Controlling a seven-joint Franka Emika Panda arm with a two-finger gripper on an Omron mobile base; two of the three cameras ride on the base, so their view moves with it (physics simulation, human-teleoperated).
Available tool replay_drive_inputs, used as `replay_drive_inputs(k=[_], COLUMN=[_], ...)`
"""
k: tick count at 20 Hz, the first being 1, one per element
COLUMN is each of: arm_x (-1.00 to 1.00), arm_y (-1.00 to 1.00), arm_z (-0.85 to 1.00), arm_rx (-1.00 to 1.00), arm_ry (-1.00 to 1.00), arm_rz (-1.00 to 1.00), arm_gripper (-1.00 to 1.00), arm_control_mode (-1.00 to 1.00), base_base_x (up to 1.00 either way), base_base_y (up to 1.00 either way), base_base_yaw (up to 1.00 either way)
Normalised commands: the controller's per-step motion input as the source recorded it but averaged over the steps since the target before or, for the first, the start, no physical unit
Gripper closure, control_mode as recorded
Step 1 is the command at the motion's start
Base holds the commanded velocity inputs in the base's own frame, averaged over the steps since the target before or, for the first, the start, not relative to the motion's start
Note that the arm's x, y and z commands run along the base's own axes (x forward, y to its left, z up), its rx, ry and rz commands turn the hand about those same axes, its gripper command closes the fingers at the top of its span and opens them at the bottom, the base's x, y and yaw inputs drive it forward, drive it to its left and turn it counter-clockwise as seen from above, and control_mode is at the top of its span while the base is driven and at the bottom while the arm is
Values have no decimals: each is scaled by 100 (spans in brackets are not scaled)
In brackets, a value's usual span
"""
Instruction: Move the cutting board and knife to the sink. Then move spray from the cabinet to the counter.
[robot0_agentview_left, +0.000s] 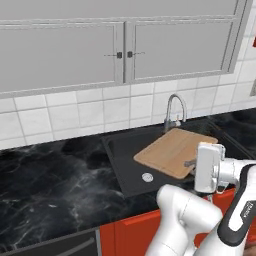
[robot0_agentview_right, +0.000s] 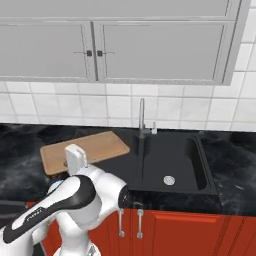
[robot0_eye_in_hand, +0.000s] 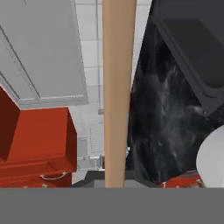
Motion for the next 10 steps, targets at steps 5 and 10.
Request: replay_drive_inputs(k=[5, 10], arm_x=[27, 28], arm_y=[13, 7], arm_z=[-5, -1], arm_rx=[-1, 0], arm_ry=[44, 37], arm_rz=[15, 17], arm_gripper=[100, 100], arm_control_mode=[-100, -100], base_base_x=[0, 0], base_base_y=[0, 0], base_base_yaw=[0, 0])
